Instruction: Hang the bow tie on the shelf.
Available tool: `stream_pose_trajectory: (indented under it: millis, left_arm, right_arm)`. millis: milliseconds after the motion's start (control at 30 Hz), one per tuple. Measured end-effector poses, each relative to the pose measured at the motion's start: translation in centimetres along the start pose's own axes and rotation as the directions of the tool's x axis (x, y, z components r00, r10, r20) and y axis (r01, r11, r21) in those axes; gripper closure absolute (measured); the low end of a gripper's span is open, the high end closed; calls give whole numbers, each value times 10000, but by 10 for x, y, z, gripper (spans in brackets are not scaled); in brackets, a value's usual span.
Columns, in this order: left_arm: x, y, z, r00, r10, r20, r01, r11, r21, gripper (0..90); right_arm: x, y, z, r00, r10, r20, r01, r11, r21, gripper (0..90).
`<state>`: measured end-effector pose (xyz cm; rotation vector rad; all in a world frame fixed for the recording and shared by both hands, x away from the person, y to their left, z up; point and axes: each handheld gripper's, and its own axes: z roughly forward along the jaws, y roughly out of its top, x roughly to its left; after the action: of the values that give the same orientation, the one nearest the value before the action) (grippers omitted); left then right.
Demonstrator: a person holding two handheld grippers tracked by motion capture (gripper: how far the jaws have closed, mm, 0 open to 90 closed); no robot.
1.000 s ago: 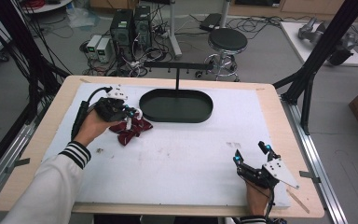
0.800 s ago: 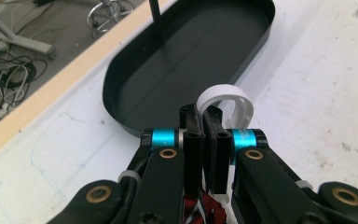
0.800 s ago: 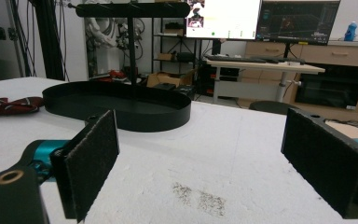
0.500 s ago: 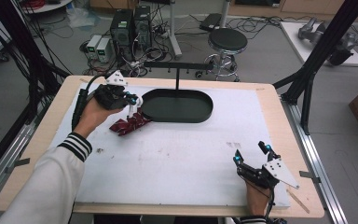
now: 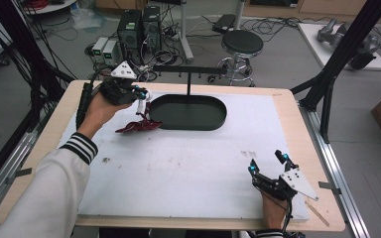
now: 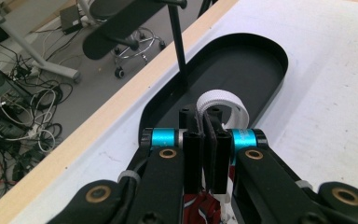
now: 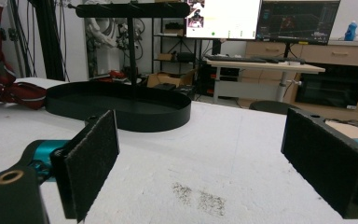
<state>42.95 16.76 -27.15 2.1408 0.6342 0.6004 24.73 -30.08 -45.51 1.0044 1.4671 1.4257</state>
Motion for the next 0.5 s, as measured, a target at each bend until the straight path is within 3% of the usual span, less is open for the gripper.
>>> stream_pose_trajectory:
  millis: [500]
  left_arm:
    - [11,27,7,9995,111,-299,-120,9994,-319,868]
  right_arm:
    - [0,0,0,10000,59,13,-59,10000,25,102]
